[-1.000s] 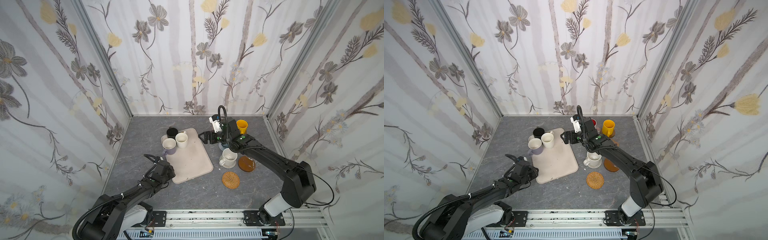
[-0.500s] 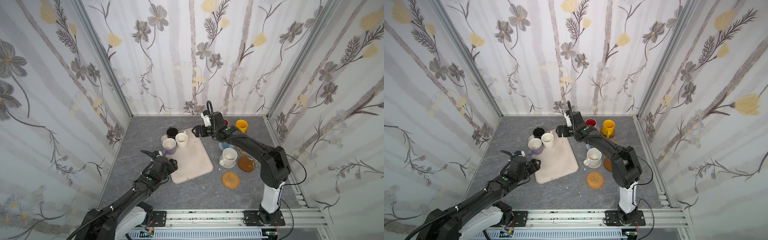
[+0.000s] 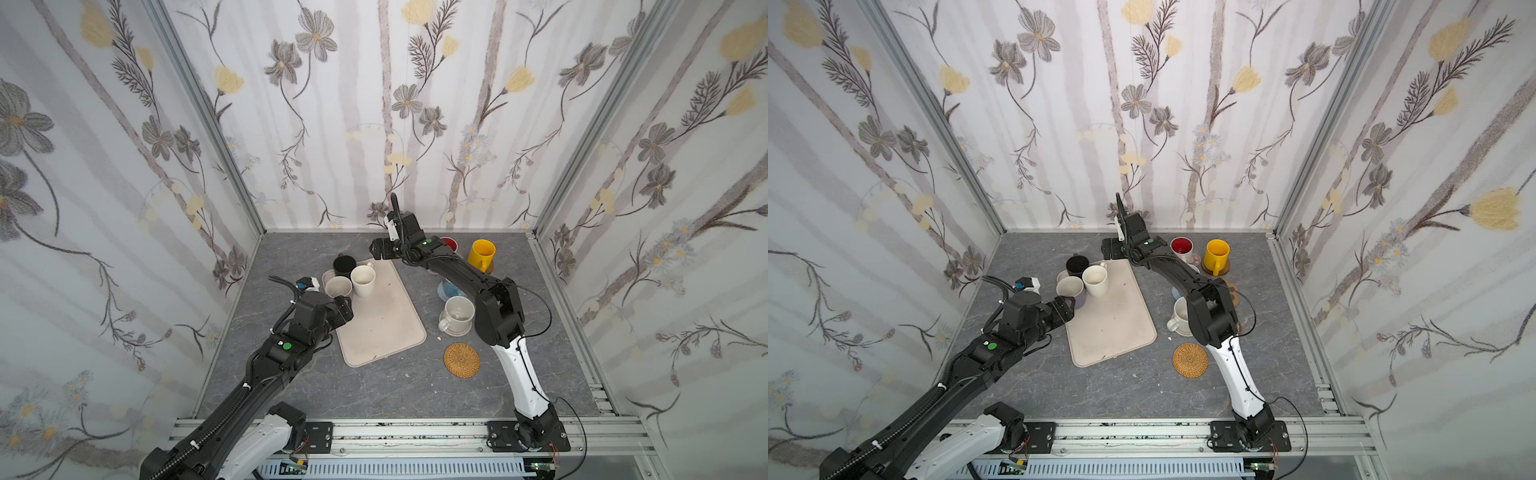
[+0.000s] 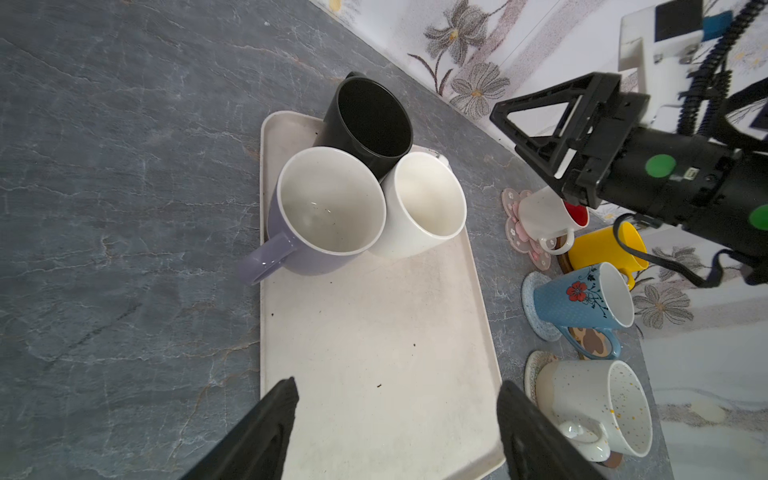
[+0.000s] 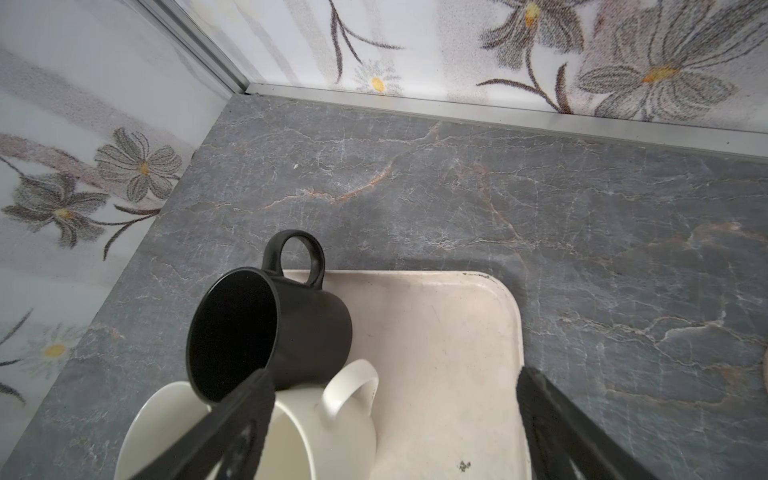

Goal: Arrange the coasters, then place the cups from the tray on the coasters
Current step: 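Reach the right gripper across to the tray mugs while left gripper hovers by tray, then position the right gripper above the white handled mug on the tray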

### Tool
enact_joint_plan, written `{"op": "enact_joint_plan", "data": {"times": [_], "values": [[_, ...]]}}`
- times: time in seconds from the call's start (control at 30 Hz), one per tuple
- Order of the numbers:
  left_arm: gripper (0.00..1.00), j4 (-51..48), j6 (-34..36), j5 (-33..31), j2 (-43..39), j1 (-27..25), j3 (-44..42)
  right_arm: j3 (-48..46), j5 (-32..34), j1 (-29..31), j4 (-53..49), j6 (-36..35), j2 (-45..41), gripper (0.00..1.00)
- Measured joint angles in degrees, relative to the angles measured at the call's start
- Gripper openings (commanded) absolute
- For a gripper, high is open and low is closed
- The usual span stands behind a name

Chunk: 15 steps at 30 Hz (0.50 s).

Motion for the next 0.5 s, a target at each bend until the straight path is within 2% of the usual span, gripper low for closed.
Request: {"op": "enact_joint_plan", "data": {"times": [0.2, 0.5], "values": [[0.78, -2.12, 1.64, -0.20, -0.13, 0.04, 1.60, 3.65, -0.07, -0.04, 0.09, 2.16, 4.87, 0.74], [0.78, -3.32, 2.80, -0.22, -0.44, 0.04, 1.70, 4.33, -1.55, 0.59, 0.63, 4.50, 8.15, 0.72]]}}
